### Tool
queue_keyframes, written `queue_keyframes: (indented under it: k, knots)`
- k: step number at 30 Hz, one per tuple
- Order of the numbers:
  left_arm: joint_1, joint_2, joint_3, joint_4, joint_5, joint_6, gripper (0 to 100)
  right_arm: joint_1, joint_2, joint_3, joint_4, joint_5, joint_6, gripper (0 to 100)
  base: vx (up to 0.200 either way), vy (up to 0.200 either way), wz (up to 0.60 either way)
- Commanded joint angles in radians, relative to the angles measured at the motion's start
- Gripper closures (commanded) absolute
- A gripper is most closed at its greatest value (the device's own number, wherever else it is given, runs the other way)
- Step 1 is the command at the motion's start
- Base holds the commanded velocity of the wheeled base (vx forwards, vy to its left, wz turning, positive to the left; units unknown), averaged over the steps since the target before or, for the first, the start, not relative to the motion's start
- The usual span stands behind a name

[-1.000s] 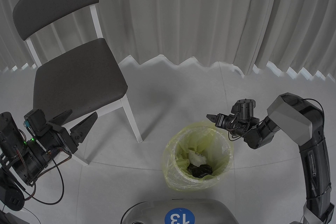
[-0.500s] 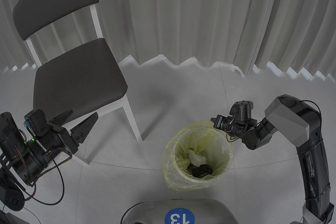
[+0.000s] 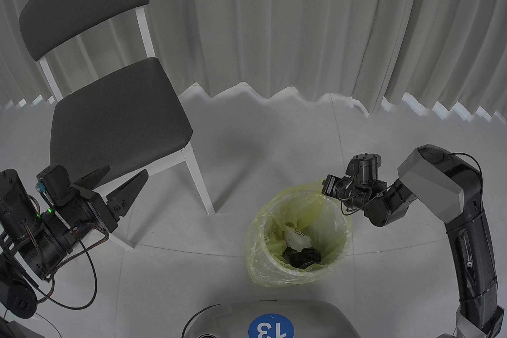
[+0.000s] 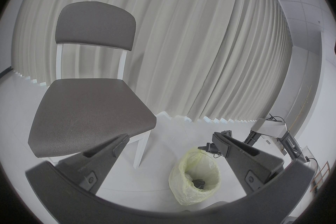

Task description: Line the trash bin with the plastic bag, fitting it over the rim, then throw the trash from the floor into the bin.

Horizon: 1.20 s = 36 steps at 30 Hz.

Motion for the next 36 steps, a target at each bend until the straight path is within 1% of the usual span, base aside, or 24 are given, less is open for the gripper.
queue_keyframes:
  k: [1, 3, 8, 11, 26, 27, 36]
  knots:
    - [-0.001, 0.003, 0.000, -0.001, 0.000, -0.002, 0, -0.005, 0.039, -0.043, 0.014, -0.014, -0.023, 100, 0.000, 0.000, 0.00]
    - [-0.001, 0.006, 0.000, -0.001, 0.000, -0.002, 0, -0.006, 0.048, -0.068, 0.051, -0.019, -0.060, 100, 0.000, 0.000, 0.00]
    - [0.001, 0.012, 0.000, -0.001, 0.002, -0.004, 0, -0.006, 0.105, -0.141, 0.095, -0.069, -0.130, 100, 0.000, 0.000, 0.00]
    - [-0.001, 0.021, 0.000, -0.001, 0.000, -0.002, 0, -0.006, 0.127, -0.164, 0.120, -0.074, -0.164, 100, 0.000, 0.000, 0.00]
    - [-0.001, 0.034, 0.001, -0.008, 0.002, -0.002, 0, -0.008, 0.125, -0.169, 0.124, -0.072, -0.169, 100, 0.000, 0.000, 0.00]
    - [-0.002, 0.034, 0.001, -0.008, 0.002, -0.002, 0, -0.008, 0.122, -0.169, 0.123, -0.072, -0.167, 0, 0.000, 0.000, 0.00]
    - [-0.007, 0.032, 0.001, -0.008, 0.003, -0.004, 0, -0.029, 0.088, -0.155, 0.124, -0.069, -0.162, 0, 0.000, 0.000, 0.00]
